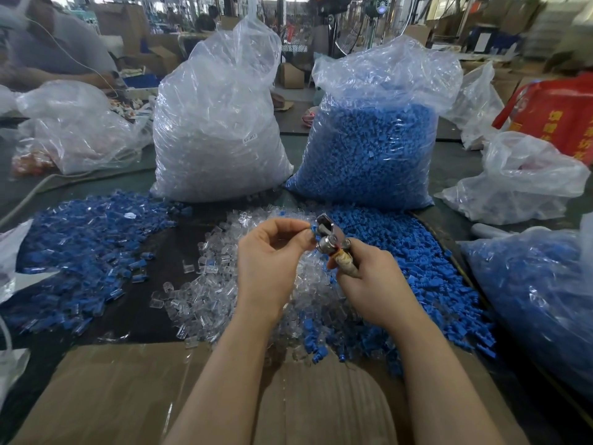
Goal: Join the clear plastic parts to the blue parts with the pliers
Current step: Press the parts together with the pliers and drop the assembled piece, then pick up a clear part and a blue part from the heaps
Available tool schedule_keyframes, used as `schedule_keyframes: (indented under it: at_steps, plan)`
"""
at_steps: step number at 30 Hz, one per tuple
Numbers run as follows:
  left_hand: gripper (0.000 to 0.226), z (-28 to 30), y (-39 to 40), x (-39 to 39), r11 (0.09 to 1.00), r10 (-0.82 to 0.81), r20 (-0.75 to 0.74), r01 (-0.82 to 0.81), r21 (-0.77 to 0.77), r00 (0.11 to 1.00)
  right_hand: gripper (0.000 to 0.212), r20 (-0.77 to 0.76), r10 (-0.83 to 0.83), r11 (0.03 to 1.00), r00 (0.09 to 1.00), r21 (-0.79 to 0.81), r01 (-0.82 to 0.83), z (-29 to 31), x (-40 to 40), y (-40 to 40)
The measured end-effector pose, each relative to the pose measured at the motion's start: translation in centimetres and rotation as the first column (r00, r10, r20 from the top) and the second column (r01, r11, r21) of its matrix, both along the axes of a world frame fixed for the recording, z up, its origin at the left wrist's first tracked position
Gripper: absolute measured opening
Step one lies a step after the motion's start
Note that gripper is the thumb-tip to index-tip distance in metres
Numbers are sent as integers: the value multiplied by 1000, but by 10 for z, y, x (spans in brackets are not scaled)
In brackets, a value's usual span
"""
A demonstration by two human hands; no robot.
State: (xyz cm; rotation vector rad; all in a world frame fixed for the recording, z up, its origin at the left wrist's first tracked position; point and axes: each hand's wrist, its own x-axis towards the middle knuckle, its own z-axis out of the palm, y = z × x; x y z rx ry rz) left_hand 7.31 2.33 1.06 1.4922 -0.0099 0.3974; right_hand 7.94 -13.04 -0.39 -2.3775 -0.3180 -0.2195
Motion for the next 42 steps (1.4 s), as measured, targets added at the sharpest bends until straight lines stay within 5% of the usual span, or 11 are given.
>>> schedule_keyframes:
  at_steps: [4,6,11,14,20,24,27,42]
  plan:
    - [18,4,18,2,998,40,-23,-39,49,999,7,33,-37,999,999,-16,37,-3,1,-1]
    - [18,0,46,4,948,234,-30,-222,228,972,2,59,-105,994,993,-20,106,-4,3,-5]
    - [17,-28,124,-2,557,753,-49,-595,579,657,15,32,-305,949,952,-78,306,-9,10,-18]
    - [21,-38,145,-6,504,823,-122,-613,608,556,19,30,-402,905,915,-136,403,-12,12,-22]
    - [33,-45,146,-2,484,793,-160,-450,751,588,21,11,-506,835,863,-244,493,-17,13,-27]
    - [37,-44,141,4,342,700,-54,-268,901,712,23,10,-555,795,832,-289,533,-18,13,-28]
    - [43,-46,134,8,372,565,-116,-127,919,817,19,-3,-569,775,822,-337,535,-18,12,-28]
    - [4,-35,100,14,633,457,-288,-80,770,842,16,-59,-570,736,819,-480,477,-20,9,-20]
